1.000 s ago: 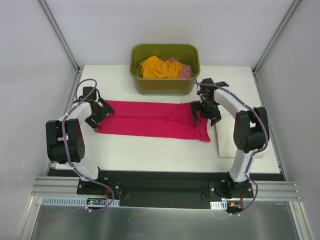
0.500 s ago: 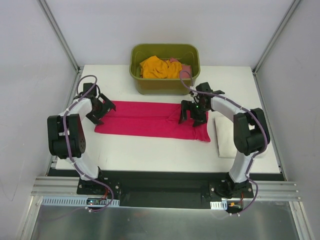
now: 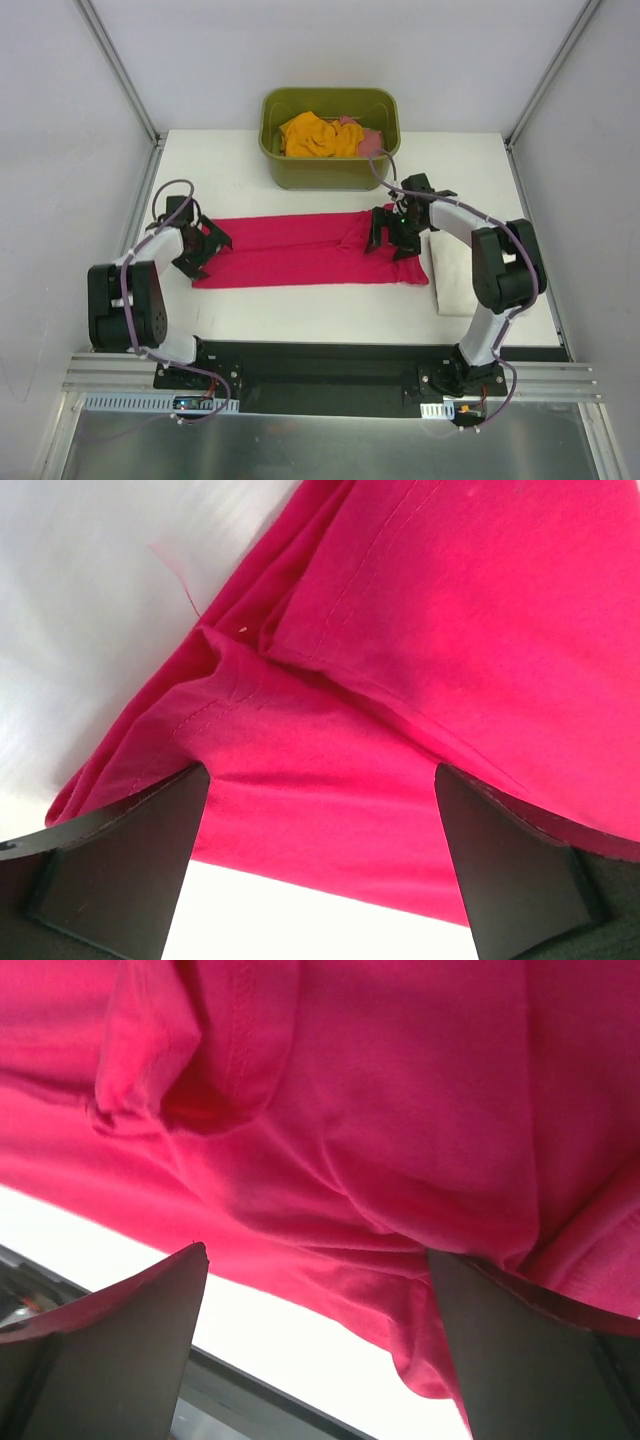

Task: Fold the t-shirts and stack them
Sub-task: Fold the other side of the tshirt into a rectangle

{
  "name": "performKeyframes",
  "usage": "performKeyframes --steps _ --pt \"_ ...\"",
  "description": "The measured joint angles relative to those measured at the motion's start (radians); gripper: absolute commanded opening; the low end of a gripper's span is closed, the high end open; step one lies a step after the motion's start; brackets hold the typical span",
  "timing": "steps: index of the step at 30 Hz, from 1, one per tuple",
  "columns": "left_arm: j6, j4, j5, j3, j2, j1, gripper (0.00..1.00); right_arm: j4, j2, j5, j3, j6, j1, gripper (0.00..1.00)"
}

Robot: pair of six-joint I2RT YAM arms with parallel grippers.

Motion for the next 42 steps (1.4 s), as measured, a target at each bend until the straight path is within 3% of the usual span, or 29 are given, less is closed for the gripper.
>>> performKeyframes --steps 7,12,17,26,33,42 --pt "-0.079 -0.074 0.010 -0.262 -0.343 0.000 0.99 -0.080 -0.078 0.032 -0.036 -0.072 0.005 0.97" --pt "-0.089 -0.154 -0.005 -0.266 -0.490 0.000 0.99 -0.129 -0.131 0.049 0.005 -0.085 0.077 0.97" --pt "-0.073 -0.167 -0.064 -0.146 -0.497 0.000 0.99 -0.123 -0.124 0.138 0.087 0.007 0.185 0.97" --pt "-0.057 -0.159 -0.098 -0.055 -0.377 0.000 0.99 -0.050 0.041 0.183 0.129 0.164 0.209 0.99" --pt "-0.054 -0.161 -0.098 -0.055 -0.365 0.000 0.99 -0.040 0.070 0.222 0.139 0.242 0.232 0.75" --pt "-0.054 -0.161 -0.098 -0.055 -0.365 0.000 0.99 -0.048 0.086 0.282 0.191 0.287 0.245 0.25"
